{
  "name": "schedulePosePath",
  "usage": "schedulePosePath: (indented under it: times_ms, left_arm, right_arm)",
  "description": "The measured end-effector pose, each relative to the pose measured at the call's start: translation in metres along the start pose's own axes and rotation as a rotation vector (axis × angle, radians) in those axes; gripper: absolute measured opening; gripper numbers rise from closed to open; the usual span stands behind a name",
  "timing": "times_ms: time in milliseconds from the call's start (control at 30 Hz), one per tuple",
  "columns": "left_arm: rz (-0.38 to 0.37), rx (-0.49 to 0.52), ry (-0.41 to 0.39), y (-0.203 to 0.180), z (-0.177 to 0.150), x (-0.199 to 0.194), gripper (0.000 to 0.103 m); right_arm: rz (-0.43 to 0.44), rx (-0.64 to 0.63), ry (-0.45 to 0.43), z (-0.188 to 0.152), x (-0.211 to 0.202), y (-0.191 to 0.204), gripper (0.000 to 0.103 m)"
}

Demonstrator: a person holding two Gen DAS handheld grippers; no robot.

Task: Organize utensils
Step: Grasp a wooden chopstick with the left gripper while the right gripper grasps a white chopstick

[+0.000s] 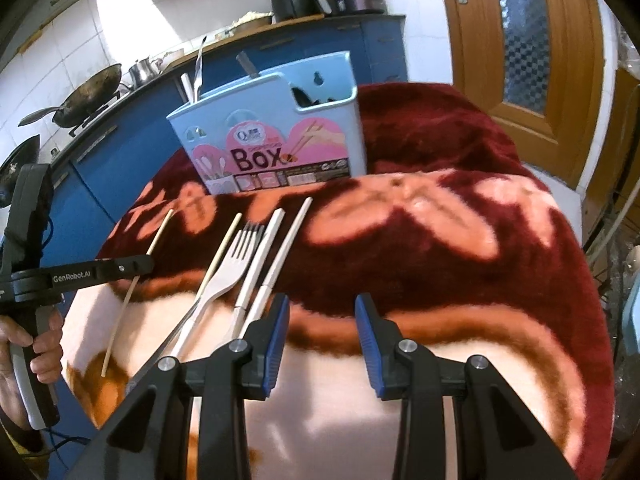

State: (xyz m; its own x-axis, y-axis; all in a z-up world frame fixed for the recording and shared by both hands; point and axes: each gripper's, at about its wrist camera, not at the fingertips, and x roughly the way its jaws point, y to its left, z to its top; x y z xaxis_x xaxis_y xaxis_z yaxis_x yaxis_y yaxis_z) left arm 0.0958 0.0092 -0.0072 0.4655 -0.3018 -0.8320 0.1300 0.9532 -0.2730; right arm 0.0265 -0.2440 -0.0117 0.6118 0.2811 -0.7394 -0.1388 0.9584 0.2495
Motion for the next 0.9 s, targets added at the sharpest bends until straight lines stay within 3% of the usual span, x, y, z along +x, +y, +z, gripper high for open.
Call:
schedulePosePath:
  times_ms: [167,767,900]
  left_arm:
    - [-0.001,0.011,0.042,0.006,-0.002,0.002,0.004]
    - [0.013,0.12,0.21,-0.009,0.02,0.02,0.005]
    - [0.025,0.142,0.233,-0.013,0.023,0.024,0.005]
  right_arm:
    - [0.043,-0.005,0.097,0.015,0.012,0.004,0.037]
    - [0.046,-0.033,0.345,0.06,0.054,0.02,0.027]
    - [0.029,-0.041,0.392,0.066,0.059,0.02,0.019]
